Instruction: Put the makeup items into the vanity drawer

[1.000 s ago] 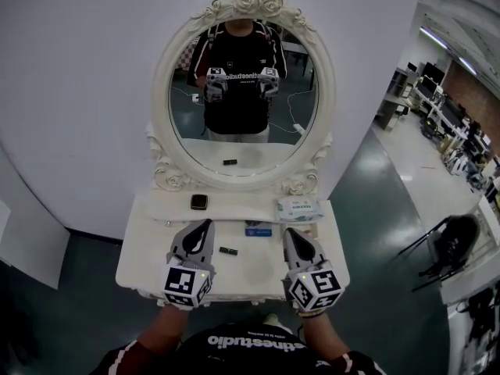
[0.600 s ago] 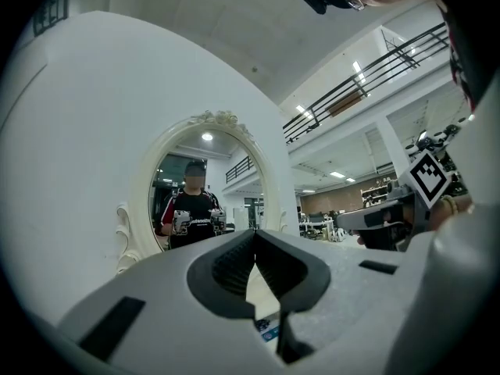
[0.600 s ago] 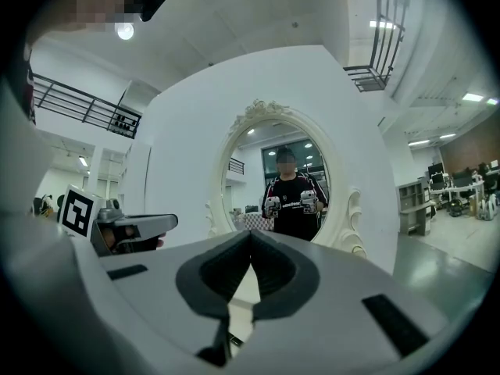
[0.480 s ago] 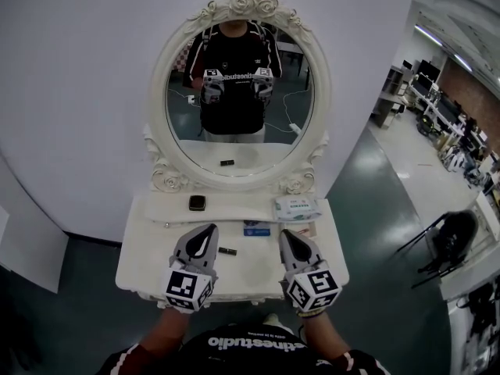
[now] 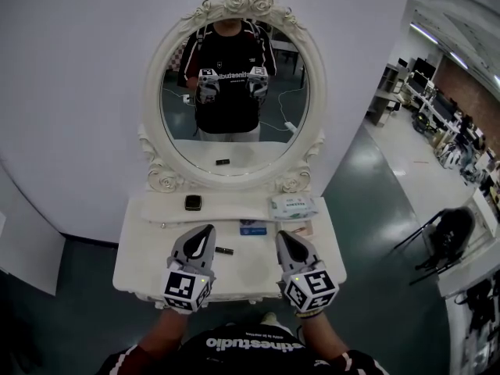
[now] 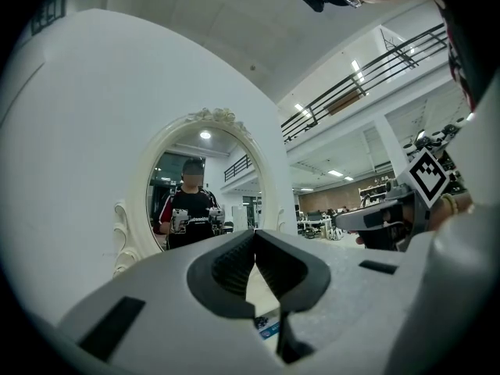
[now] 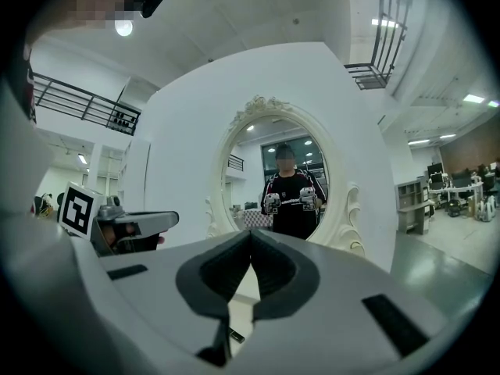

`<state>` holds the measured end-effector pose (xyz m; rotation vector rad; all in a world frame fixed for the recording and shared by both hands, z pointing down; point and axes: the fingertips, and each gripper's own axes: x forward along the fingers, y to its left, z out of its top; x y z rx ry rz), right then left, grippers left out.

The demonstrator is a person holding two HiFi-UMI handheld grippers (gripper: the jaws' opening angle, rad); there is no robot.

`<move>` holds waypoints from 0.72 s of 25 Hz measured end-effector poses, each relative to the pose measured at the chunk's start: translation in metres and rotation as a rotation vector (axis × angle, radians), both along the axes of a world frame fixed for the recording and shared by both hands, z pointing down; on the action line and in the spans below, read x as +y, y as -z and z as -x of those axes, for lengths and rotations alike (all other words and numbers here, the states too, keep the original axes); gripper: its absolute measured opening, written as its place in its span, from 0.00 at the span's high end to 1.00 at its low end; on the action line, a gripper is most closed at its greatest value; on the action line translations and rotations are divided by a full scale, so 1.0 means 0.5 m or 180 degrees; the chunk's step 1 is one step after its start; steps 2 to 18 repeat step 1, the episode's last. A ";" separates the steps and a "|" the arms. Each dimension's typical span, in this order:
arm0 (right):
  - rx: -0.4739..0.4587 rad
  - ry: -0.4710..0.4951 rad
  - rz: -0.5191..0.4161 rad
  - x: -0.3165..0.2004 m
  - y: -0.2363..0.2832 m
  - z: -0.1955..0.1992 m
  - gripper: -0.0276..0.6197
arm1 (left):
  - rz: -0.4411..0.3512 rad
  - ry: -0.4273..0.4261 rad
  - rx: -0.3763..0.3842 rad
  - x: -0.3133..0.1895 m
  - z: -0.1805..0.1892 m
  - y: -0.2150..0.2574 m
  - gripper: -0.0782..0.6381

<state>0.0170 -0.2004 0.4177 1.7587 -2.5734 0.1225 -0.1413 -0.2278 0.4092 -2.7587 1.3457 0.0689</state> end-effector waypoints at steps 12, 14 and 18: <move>-0.0006 -0.0005 0.0007 0.000 -0.001 0.000 0.97 | 0.0004 -0.0001 -0.0007 0.000 0.000 -0.001 0.88; -0.0006 -0.0005 0.0007 0.000 -0.001 0.000 0.97 | 0.0004 -0.0001 -0.0007 0.000 0.000 -0.001 0.88; -0.0006 -0.0005 0.0007 0.000 -0.001 0.000 0.97 | 0.0004 -0.0001 -0.0007 0.000 0.000 -0.001 0.88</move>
